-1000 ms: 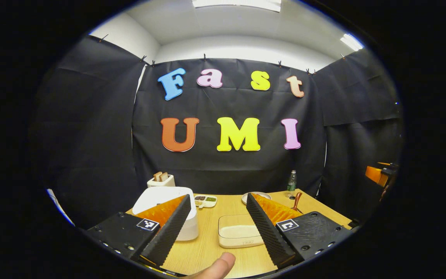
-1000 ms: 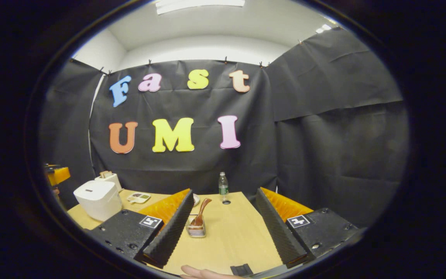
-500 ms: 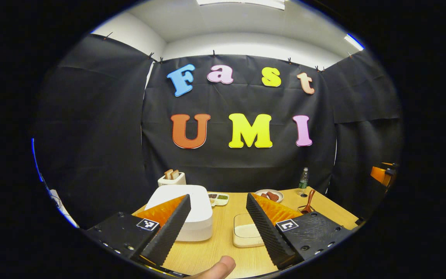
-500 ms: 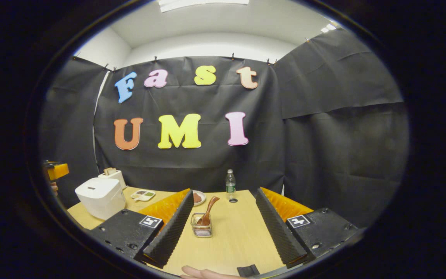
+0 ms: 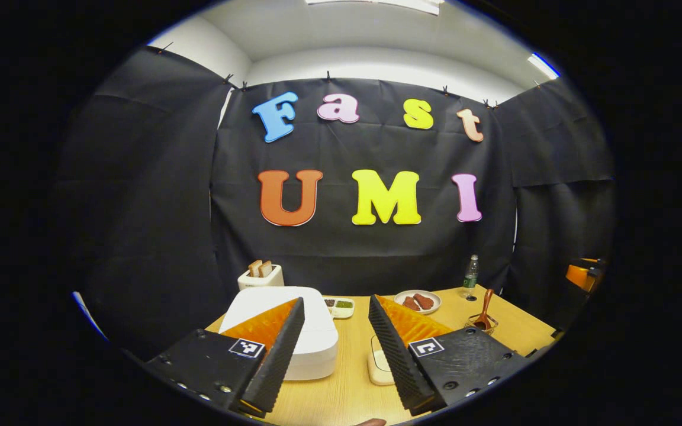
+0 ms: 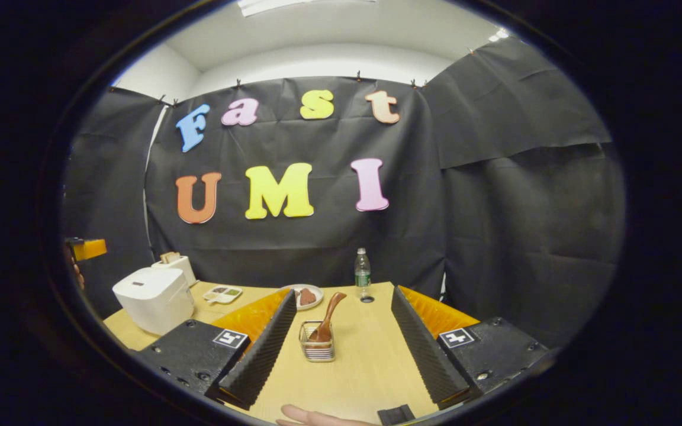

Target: Close the left gripper, press the button to open the rice cooker; take a wooden spoon from the chopstick holder with the right hand, scoop a spoonful of rice and pour it into the rice cooker, then put the wooden spoon back into the chopstick holder.

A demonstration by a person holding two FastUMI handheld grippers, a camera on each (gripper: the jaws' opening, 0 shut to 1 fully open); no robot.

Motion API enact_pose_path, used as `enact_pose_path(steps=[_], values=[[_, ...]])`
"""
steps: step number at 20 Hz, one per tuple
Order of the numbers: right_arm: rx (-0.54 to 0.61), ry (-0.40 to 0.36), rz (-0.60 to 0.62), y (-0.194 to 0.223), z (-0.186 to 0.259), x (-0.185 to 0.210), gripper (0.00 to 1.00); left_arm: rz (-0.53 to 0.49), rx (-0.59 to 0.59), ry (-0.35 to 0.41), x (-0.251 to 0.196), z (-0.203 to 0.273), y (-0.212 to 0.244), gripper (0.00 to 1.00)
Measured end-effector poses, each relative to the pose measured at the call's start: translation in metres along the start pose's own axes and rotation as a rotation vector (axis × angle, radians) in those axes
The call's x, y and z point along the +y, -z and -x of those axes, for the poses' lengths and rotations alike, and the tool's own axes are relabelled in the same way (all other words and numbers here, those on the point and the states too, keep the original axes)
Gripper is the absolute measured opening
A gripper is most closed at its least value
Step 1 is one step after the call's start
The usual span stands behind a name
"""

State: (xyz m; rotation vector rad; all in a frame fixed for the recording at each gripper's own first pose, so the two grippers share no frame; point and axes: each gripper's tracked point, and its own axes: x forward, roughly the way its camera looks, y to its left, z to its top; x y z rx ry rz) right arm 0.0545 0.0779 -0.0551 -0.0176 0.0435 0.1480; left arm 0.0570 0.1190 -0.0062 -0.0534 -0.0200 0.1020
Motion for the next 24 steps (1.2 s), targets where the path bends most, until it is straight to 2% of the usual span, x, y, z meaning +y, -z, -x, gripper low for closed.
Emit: enact_pose_path(steps=[1, 4, 5, 9, 10, 12, 15, 24], values=[[0.003, -0.005, 0.007, 0.004, -0.004, 0.003, 1.0, 0.006, -0.003, -0.015, 0.006, -0.007, 0.002, 0.74], [0.006, -0.007, 0.018, 0.013, -0.016, 0.008, 1.0, 0.037, 0.019, -0.072, 0.029, -0.029, 0.014, 0.25], [0.005, -0.009, 0.019, 0.016, -0.019, 0.01, 1.0, 0.048, 0.034, -0.065, 0.03, -0.034, 0.02, 0.2], [0.01, -0.015, 0.03, 0.026, -0.032, 0.016, 1.0, -0.006, 0.093, -0.105, 0.054, -0.063, 0.044, 0.2], [0.012, -0.017, 0.032, 0.028, -0.034, 0.018, 1.0, -0.016, 0.108, -0.122, 0.063, -0.068, 0.047, 0.0], [0.018, -0.02, 0.041, 0.032, -0.04, 0.02, 1.0, -0.009, 0.166, -0.092, 0.061, -0.083, 0.064, 0.0], [0.04, -0.009, 0.052, 0.041, -0.05, 0.018, 1.0, -0.044, 0.225, -0.117, 0.072, -0.103, 0.082, 0.0], [0.108, 0.025, 0.034, 0.071, -0.068, -0.005, 1.0, 0.0, 0.397, -0.173, 0.087, -0.139, 0.131, 0.0]])
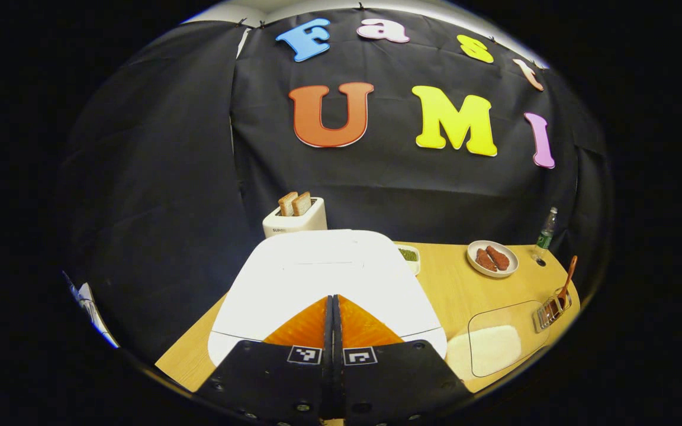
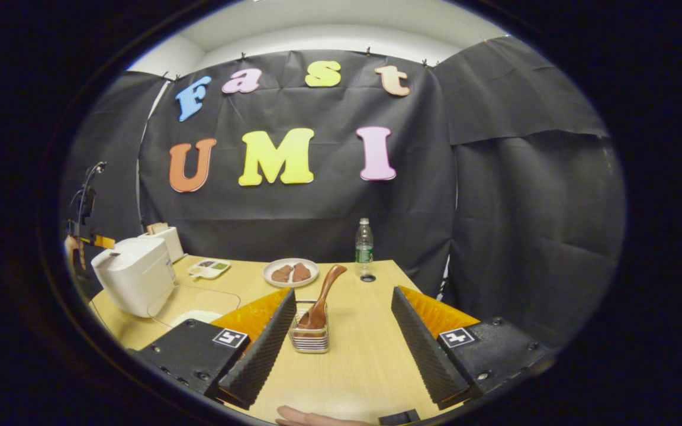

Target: Close the left gripper, press the button to open the rice cooker; take a wooden spoon from the chopstick holder with the right hand, scoop a spoonful of rice and pour it into the rice cooker, then put the wooden spoon back into the chopstick holder.

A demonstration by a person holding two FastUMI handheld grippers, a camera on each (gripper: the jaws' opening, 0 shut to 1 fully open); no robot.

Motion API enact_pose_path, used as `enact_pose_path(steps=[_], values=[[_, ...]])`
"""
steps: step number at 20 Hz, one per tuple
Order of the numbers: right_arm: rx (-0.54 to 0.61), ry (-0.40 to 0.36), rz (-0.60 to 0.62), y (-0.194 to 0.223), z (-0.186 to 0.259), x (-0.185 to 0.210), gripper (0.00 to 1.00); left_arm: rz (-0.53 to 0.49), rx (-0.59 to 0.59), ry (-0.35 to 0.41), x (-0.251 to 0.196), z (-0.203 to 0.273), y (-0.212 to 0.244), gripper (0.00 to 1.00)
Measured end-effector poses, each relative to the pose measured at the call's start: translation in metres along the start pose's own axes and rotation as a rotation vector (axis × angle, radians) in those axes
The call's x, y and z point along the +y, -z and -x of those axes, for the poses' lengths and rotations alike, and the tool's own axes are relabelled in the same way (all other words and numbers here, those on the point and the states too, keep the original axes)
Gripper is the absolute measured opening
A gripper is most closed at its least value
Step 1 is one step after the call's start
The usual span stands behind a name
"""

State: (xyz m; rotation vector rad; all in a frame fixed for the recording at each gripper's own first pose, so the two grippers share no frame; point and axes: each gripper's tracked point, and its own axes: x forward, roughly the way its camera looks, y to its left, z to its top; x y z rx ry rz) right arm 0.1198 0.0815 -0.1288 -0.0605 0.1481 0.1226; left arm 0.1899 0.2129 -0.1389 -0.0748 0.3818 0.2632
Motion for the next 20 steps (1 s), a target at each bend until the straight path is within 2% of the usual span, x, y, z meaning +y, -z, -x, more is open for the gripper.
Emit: enact_pose_path(steps=[8, 14, 17, 19, 20], values=[[0.009, -0.002, -0.008, 0.008, 0.001, -0.002, 1.0, 0.029, 0.075, -0.004, 0.0, 0.0, 0.019, 0.0], [0.007, 0.008, -0.005, 0.01, 0.006, -0.007, 1.0, 0.1, 0.05, 0.022, 0.003, 0.006, 0.014, 0.0], [0.007, 0.016, -0.007, 0.012, 0.006, -0.013, 1.0, 0.136, -0.051, 0.028, 0.01, 0.023, -0.014, 0.0], [0.008, 0.021, -0.018, 0.013, 0.004, -0.015, 1.0, 0.138, -0.137, -0.001, 0.022, 0.042, -0.038, 0.0], [0.011, 0.011, -0.021, 0.015, 0.003, -0.014, 1.0, 0.137, -0.143, -0.004, 0.025, 0.051, -0.041, 0.0]])
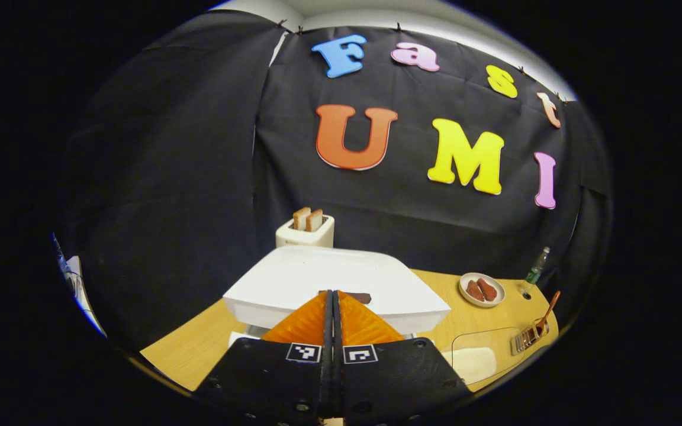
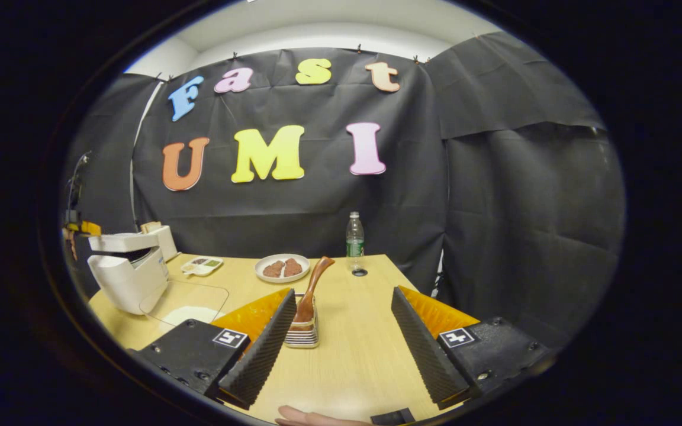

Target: Close the left gripper, press the button to open the rice cooker; take a wooden spoon from the chopstick holder with the right hand, scoop a spoonful of rice and pour it into the rice cooker, then put the wooden spoon back into the chopstick holder.

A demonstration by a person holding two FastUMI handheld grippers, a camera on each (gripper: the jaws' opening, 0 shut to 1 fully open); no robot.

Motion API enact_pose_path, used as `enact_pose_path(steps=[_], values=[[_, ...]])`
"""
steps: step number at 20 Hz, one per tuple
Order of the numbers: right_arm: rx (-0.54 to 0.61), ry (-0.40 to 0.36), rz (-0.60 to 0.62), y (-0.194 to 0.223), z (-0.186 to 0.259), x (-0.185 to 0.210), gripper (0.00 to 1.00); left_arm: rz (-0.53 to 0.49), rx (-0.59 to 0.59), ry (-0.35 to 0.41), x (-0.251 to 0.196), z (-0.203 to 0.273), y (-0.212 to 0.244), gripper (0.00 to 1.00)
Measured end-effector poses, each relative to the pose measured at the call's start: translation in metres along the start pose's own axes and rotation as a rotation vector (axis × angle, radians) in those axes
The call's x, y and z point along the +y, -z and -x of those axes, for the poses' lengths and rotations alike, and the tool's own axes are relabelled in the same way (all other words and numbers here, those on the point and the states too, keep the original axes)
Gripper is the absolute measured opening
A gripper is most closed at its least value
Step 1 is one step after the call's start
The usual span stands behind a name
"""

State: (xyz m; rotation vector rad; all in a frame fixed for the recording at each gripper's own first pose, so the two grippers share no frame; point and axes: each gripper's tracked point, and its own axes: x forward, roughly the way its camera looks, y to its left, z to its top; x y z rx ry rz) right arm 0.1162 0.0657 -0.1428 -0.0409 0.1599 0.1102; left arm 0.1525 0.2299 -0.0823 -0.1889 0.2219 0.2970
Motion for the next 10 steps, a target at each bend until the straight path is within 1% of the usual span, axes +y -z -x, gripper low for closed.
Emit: enact_pose_path(steps=[2, 4, 5, 6, 7, 8, 10], values=[[0.004, -0.009, -0.015, 0.003, -0.004, 0.0, 1.0, -0.006, -0.021, -0.011, 0.002, 0.021, -0.005, 0.0], [0.014, -0.014, -0.032, 0.007, -0.01, 0.001, 1.0, -0.018, -0.05, -0.004, 0.0, 0.042, -0.012, 0.0], [0.022, -0.025, -0.047, 0.011, -0.012, 0.003, 1.0, -0.02, -0.059, -0.019, 0.004, 0.054, -0.012, 0.0], [0.024, -0.045, -0.06, 0.013, -0.012, 0.007, 1.0, -0.021, -0.068, -0.032, 0.007, 0.065, -0.011, 0.15], [0.028, -0.061, -0.069, 0.015, -0.014, 0.01, 1.0, -0.023, -0.083, -0.031, 0.007, 0.077, -0.01, 0.24], [0.033, -0.076, -0.074, 0.017, -0.016, 0.013, 1.0, -0.028, -0.099, -0.017, 0.002, 0.091, -0.009, 0.42], [0.036, -0.095, -0.078, 0.02, -0.024, 0.02, 1.0, -0.052, -0.13, 0.022, -0.011, 0.116, -0.009, 0.68]])
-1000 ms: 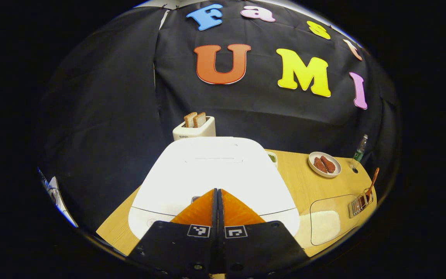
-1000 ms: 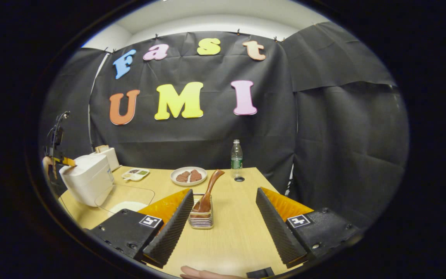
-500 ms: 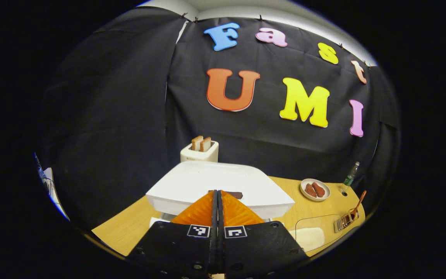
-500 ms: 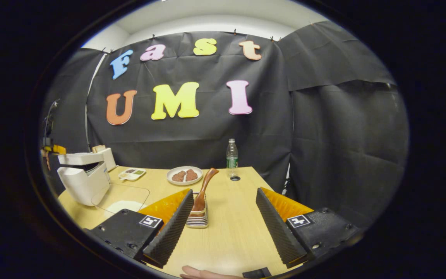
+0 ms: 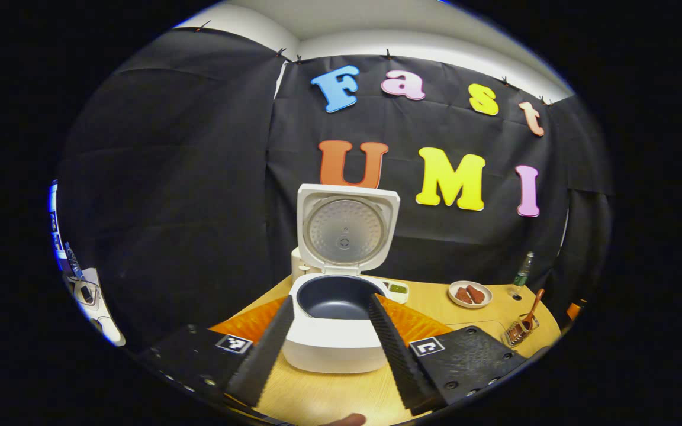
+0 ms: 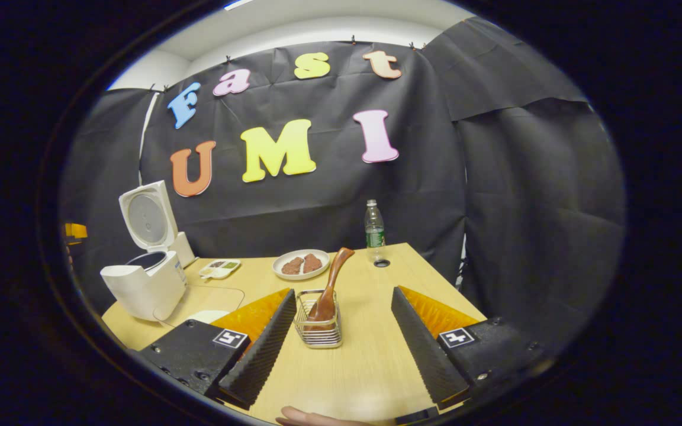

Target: Close the left gripper, press the button to open the rice cooker; take a wooden spoon from the chopstick holder with the right hand, scoop a spoonful of rice and pour it into the rice cooker, then put the wooden spoon back into the chopstick holder.

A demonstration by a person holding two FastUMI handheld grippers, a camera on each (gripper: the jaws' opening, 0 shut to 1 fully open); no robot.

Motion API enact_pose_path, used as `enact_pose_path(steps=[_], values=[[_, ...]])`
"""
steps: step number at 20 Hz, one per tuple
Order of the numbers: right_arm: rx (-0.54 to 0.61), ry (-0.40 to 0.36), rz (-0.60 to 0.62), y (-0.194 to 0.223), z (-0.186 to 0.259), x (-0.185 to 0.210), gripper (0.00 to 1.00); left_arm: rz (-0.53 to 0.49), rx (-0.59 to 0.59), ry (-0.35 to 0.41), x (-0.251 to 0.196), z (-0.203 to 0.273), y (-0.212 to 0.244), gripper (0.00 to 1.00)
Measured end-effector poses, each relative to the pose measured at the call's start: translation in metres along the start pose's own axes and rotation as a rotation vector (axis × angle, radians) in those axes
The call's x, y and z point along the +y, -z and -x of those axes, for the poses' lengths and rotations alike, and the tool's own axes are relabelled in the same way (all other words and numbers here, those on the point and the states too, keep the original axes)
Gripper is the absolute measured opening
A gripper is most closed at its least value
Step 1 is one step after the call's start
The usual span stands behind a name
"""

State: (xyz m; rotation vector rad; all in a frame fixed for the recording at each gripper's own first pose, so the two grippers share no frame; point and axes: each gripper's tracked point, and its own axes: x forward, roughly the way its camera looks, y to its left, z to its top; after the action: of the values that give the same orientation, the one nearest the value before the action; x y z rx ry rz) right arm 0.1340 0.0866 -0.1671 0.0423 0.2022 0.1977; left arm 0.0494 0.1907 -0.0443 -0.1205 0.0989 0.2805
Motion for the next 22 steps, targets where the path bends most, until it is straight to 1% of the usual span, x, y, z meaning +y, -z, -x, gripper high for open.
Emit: enact_pose_path(steps=[1, 2, 4, 6, 8, 10, 15, 17, 18, 19, 20, 21, 22], values=[[-0.002, -0.004, 0.002, -0.006, -0.009, 0.005, 1.0, -0.013, -0.016, 0.002, -0.002, 0.009, 0.0, 0.9], [-0.006, -0.01, 0.002, -0.009, -0.018, 0.01, 1.0, -0.024, -0.038, 0.0, -0.003, 0.02, 0.0, 0.95], [-0.003, -0.03, 0.016, -0.01, -0.032, 0.019, 1.0, -0.042, -0.076, 0.011, -0.01, 0.042, -0.003, 0.94], [0.01, -0.056, 0.032, -0.007, -0.046, 0.027, 1.0, -0.047, -0.122, 0.046, -0.025, 0.063, -0.006, 0.94], [0.019, -0.066, 0.033, -0.006, -0.064, 0.029, 1.0, -0.058, -0.159, 0.071, -0.034, 0.084, -0.003, 0.94], [0.04, -0.066, 0.026, -0.001, -0.086, 0.028, 1.0, -0.064, -0.171, 0.095, -0.042, 0.097, 0.005, 0.94], [0.156, -0.055, -0.01, 0.022, -0.154, 0.018, 1.0, -0.032, -0.182, 0.119, -0.041, 0.117, 0.019, 0.94], [0.208, -0.082, -0.052, 0.031, -0.179, 0.018, 1.0, -0.021, -0.169, 0.132, -0.04, 0.118, 0.026, 0.94], [0.23, -0.094, -0.078, 0.035, -0.191, 0.018, 0.99, -0.024, -0.169, 0.139, -0.039, 0.116, 0.028, 0.94], [0.241, -0.126, -0.106, 0.035, -0.2, 0.022, 0.98, -0.027, -0.166, 0.139, -0.036, 0.113, 0.029, 0.94], [0.248, -0.134, -0.122, 0.035, -0.209, 0.022, 0.97, -0.021, -0.147, 0.12, -0.028, 0.109, 0.035, 0.94], [0.263, -0.137, -0.126, 0.04, -0.216, 0.02, 0.89, -0.015, -0.131, 0.106, -0.021, 0.106, 0.04, 0.94], [0.277, -0.129, -0.133, 0.045, -0.222, 0.018, 0.84, -0.012, -0.119, 0.098, -0.018, 0.104, 0.044, 0.94]])
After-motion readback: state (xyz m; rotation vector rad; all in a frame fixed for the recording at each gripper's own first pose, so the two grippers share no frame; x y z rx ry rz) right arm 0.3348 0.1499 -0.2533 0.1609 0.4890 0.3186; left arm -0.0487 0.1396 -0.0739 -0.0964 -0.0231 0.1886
